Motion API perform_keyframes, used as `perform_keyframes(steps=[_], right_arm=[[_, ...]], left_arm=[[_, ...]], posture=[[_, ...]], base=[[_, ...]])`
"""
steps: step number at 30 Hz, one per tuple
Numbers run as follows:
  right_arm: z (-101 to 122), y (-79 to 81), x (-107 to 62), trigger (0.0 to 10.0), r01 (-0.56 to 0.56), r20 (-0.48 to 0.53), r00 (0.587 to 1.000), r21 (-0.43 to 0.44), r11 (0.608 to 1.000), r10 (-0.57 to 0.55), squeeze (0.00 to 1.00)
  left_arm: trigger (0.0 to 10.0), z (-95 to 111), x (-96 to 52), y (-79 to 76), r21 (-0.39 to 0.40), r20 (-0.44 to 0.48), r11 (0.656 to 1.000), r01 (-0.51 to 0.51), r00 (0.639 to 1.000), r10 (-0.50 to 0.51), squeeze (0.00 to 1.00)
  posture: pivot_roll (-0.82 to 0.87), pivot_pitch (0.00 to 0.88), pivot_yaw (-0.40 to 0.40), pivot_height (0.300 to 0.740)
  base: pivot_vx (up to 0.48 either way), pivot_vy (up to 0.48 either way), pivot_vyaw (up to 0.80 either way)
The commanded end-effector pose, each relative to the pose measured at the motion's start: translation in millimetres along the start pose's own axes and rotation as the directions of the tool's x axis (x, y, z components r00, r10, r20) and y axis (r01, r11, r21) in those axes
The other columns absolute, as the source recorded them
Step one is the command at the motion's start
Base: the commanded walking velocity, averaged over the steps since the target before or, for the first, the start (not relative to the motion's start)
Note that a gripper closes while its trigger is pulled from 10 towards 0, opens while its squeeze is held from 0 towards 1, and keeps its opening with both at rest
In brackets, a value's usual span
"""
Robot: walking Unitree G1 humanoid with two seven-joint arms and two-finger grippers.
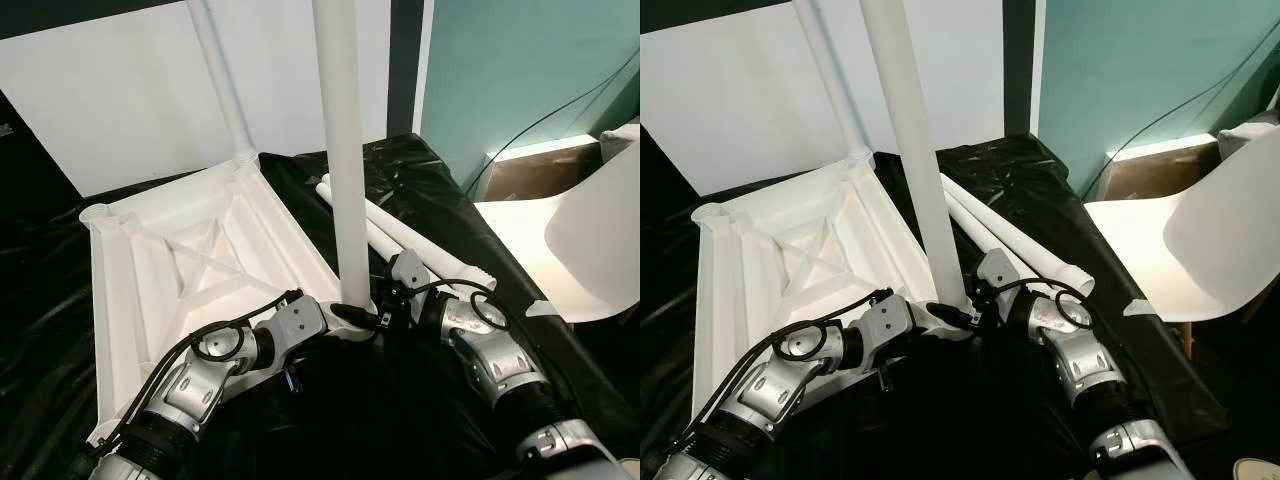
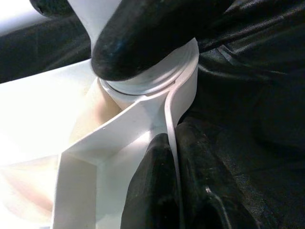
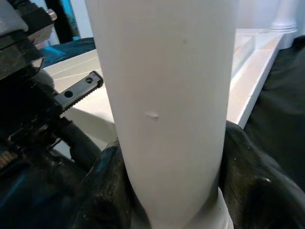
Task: Building children table
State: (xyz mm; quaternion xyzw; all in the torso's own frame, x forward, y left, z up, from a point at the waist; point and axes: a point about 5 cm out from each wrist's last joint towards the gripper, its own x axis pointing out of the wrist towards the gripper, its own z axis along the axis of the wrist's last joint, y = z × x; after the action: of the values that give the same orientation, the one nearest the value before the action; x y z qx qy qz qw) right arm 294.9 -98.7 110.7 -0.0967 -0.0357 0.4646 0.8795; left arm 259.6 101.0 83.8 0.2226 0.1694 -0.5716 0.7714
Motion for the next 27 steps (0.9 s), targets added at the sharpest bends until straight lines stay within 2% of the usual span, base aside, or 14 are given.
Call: perform_keyframes(steps=[1,2,5,6,12,13,16,17,19,20,24,25,26,27], right_arm=[[-5.8,-3.1,-1.2,0.0,0.196,0.007,0.98,0.048,0.979,-0.197,0.0],[-5.1,-1.8,0.3,0.0,0.289,0.03,0.956,0.088,0.953,-0.293,0.0],[-4.5,-1.0,0.9,0.0,0.355,0.042,0.931,0.114,0.928,-0.361,0.0],[-4.6,-0.2,0.8,0.0,0.436,0.05,0.894,0.138,0.889,-0.446,0.0],[-8.9,-5.6,-3.9,0.0,0.52,0.03,0.849,0.13,0.844,-0.528,0.0],[-9.3,-5.7,-3.5,2.4,0.509,0.026,0.856,0.129,0.851,-0.516,0.0],[-9.5,-5.7,-3.2,2.4,0.499,0.024,0.862,0.129,0.857,-0.506,0.0],[-9.6,-4.6,-1.9,10.0,0.464,0.023,0.882,0.129,0.876,-0.471,0.0],[-9.6,-4.6,-1.9,10.0,0.464,0.023,0.882,0.129,0.876,-0.471,0.0],[-9.2,-4.1,-1.4,10.0,0.44,0.026,0.894,0.126,0.889,-0.447,1.0],[-4.9,-4.5,-1.2,10.0,0.374,0.048,0.925,0.049,0.926,-0.376,1.0],[-3.2,-4.3,-0.9,10.0,0.337,0.054,0.94,0.004,0.941,-0.337,0.15],[-2.4,-4.1,-0.6,10.0,0.309,0.053,0.95,-0.03,0.951,-0.307,0.0],[-2.4,-4.1,-0.6,10.0,0.309,0.053,0.95,-0.03,0.951,-0.307,0.0]], left_arm=[[10.0,-48.4,12.3,-43.5,-0.181,-0.13,0.966,0.187,0.969,-0.212,0.0],[10.0,-48.2,12.8,-43.4,-0.181,-0.13,0.966,0.186,0.969,-0.211,0.0],[10.0,-48.1,13.1,-43.3,-0.181,-0.129,0.966,0.186,0.969,-0.211,0.0],[10.0,-47.9,13.3,-42.9,-0.18,-0.129,0.966,0.185,0.969,-0.21,0.0],[10.0,-47.6,13.4,-41.8,-0.174,-0.132,0.967,0.185,0.969,-0.209,0.0],[10.0,-47.6,13.4,-41.7,-0.174,-0.132,0.967,0.186,0.969,-0.21,0.0],[10.0,-47.5,13.6,-41.7,-0.174,-0.132,0.967,0.186,0.969,-0.21,0.0],[10.0,-47.5,13.5,-41.7,-0.173,-0.132,0.967,0.187,0.969,-0.211,0.0],[10.0,-47.5,13.5,-41.7,-0.173,-0.132,0.967,0.187,0.969,-0.211,0.0],[10.0,-47.3,13.5,-41.7,-0.172,-0.132,0.967,0.187,0.969,-0.211,0.0],[10.0,-47.4,13.5,-41.9,-0.176,-0.13,0.967,0.186,0.969,-0.21,0.0],[10.0,-47.4,13.6,-42.0,-0.177,-0.129,0.967,0.185,0.969,-0.21,0.0],[10.0,-47.5,13.6,-41.9,-0.178,-0.128,0.967,0.185,0.969,-0.209,0.0],[10.0,-47.5,13.6,-41.9,-0.178,-0.128,0.967,0.185,0.969,-0.209,0.0]], posture=[[0.11,0.0,0.047,0.74],[0.11,0.0,0.047,0.74],[0.11,0.0,0.047,0.74],[0.11,0.0,0.046,0.74],[0.11,0.0,0.047,0.74],[0.11,0.0,0.047,0.74],[0.11,0.0,0.05,0.74],[0.11,0.0,0.05,0.74],[0.11,0.0,0.05,0.74],[0.11,0.0,0.049,0.74],[0.11,0.0,0.045,0.74],[0.11,0.0,0.045,0.74],[0.11,0.0,0.045,0.74],[0.11,0.0,0.045,0.74]], base=[[0.0,0.0,0.0],[0.0,0.0,0.0],[0.0,0.0,0.0],[0.0,0.0,0.0],[0.0,0.0,0.0],[0.0,0.0,0.0],[0.0,0.0,0.0],[0.0,0.0,0.0],[0.0,0.0,0.0],[0.0,0.0,0.0],[0.0,0.0,0.0],[0.0,0.0,0.0],[0.0,0.0,0.0],[0.0,0.0,0.0]])
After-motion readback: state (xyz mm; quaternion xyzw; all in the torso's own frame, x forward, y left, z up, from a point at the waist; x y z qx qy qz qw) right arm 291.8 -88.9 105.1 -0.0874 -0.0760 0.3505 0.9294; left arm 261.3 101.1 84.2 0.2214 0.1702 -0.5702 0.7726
